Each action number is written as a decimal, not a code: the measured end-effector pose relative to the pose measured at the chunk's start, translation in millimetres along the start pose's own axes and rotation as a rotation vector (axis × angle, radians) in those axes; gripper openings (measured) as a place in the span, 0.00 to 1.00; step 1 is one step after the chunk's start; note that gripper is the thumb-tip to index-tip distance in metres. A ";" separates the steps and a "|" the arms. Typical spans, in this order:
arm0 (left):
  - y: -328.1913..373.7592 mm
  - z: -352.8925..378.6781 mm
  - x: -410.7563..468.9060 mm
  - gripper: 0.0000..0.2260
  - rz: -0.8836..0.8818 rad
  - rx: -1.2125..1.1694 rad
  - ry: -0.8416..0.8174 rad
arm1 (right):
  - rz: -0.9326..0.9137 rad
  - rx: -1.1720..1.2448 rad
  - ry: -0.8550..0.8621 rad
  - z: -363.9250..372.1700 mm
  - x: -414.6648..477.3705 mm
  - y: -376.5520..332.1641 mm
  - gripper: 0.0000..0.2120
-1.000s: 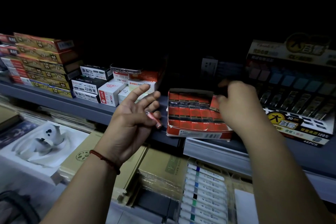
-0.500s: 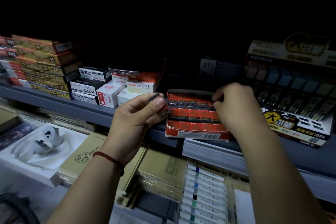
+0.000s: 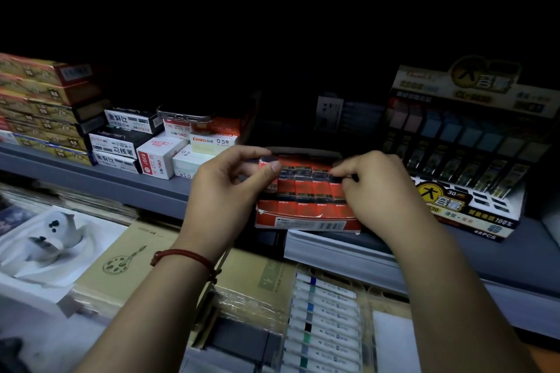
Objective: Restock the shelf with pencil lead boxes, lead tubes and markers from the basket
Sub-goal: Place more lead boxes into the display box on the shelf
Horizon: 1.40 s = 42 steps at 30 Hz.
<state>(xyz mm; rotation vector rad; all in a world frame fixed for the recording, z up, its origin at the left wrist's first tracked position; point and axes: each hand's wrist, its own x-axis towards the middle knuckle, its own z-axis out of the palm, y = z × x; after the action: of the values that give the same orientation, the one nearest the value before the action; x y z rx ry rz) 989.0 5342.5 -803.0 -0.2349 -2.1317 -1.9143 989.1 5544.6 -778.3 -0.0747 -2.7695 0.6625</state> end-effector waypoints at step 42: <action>25.1 -28.3 -5.4 0.09 -0.187 0.477 -0.209 | 0.098 0.040 -0.046 -8.2 -7.4 -12.6 0.15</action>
<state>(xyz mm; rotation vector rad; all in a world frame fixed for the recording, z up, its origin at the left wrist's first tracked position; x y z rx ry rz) 1004.1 5317.6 -778.1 -0.1464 -2.7576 -1.4542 998.8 5536.0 -767.7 -0.1895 -2.8098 0.7529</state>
